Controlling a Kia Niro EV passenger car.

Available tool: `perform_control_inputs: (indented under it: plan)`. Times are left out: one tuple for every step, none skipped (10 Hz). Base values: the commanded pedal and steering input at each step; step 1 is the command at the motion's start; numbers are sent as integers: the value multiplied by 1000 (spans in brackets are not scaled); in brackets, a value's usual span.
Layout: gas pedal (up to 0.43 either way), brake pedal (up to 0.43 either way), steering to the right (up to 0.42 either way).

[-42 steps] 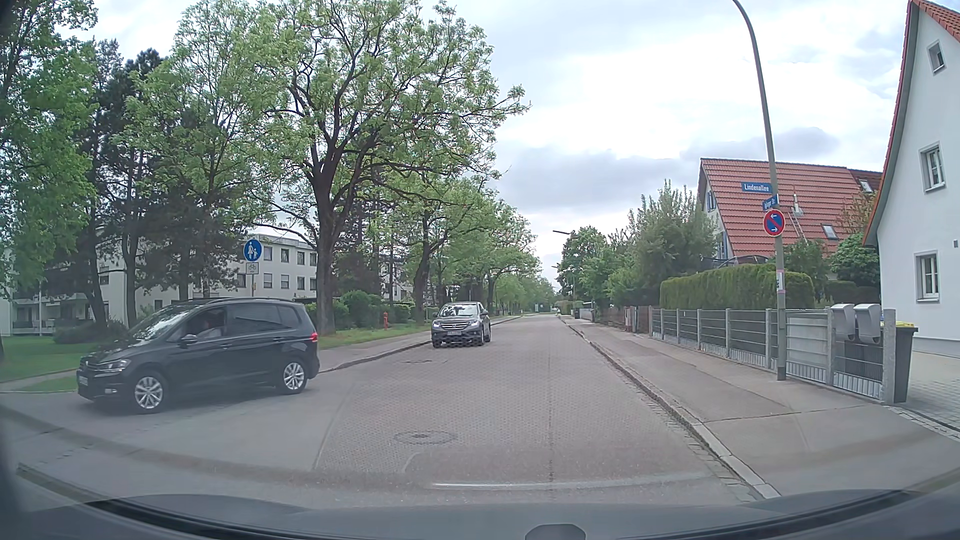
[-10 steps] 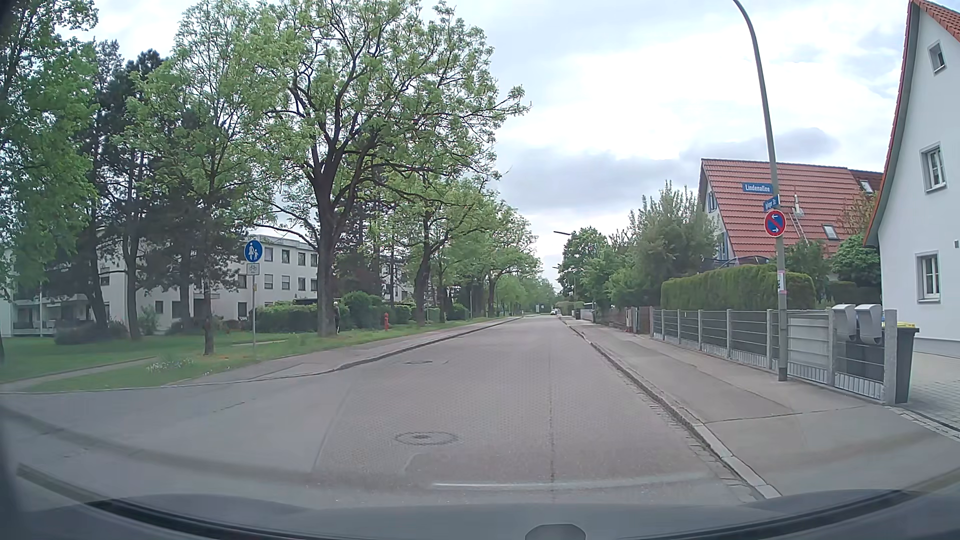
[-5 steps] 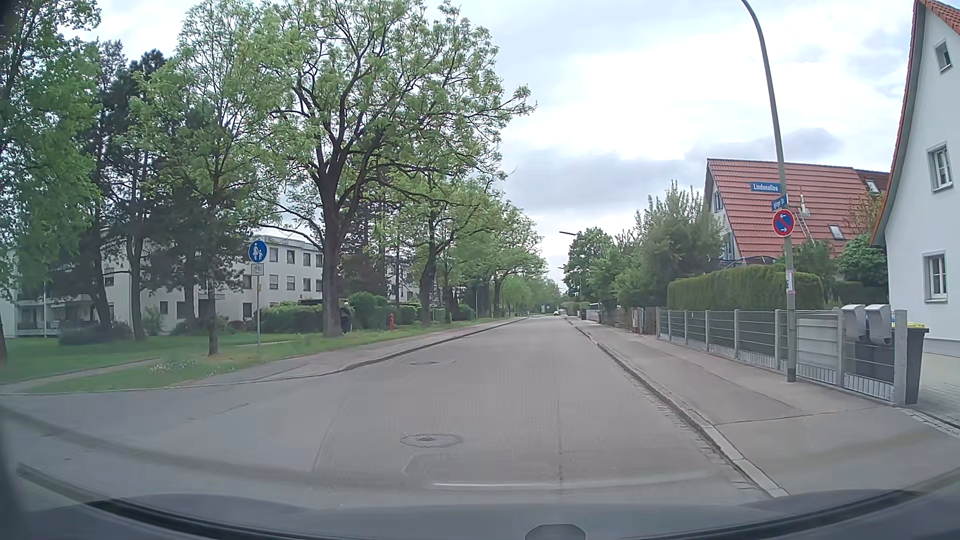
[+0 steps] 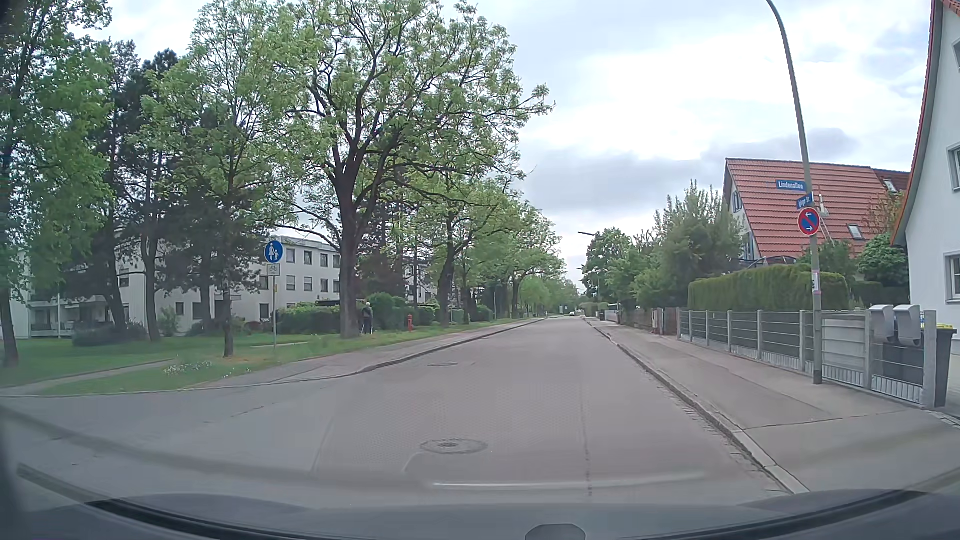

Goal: Follow the waypoints while adhering to traffic rules and regulations

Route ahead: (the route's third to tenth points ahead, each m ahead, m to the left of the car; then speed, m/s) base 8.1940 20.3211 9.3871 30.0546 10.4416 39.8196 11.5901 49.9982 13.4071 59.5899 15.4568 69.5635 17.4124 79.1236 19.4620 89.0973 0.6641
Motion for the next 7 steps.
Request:
perform_control_inputs:
  plan:
    - [67, 0, -665]
    - [67, 0, -684]
    - [67, 0, -698]
    - [79, 0, -717]
    - [87, 0, -728]
    - [87, 0, -730]
    - [110, 0, -733]
